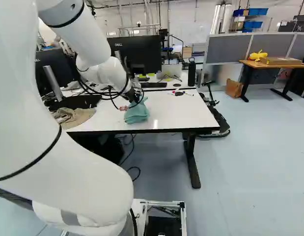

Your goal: Clean the table with the green towel

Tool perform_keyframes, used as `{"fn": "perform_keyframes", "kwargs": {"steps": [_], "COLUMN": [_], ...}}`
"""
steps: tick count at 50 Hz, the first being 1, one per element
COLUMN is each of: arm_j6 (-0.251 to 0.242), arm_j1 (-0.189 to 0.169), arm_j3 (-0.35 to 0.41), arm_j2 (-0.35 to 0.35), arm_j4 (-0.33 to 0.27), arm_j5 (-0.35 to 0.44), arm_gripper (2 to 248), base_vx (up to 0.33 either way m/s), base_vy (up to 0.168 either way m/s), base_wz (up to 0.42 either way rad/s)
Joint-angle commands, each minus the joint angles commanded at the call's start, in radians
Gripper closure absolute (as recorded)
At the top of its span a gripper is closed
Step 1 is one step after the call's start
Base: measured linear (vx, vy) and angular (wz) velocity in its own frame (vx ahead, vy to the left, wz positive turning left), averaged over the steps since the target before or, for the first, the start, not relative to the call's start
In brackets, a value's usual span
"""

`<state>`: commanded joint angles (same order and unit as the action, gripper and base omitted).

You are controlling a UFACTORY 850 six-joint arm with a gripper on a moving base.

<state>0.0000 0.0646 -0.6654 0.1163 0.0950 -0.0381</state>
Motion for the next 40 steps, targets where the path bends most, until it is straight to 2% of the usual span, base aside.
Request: {"fn": "perform_keyframes", "kwargs": {"steps": [40], "arm_j6": [0.0], "arm_j1": [0.151], "arm_j3": [0.003], "arm_j2": [0.003], "arm_j4": [0.0], "arm_j5": [0.0], "arm_gripper": [209], "base_vx": [0.0], "base_vy": [0.0], "base_wz": [0.0]}}
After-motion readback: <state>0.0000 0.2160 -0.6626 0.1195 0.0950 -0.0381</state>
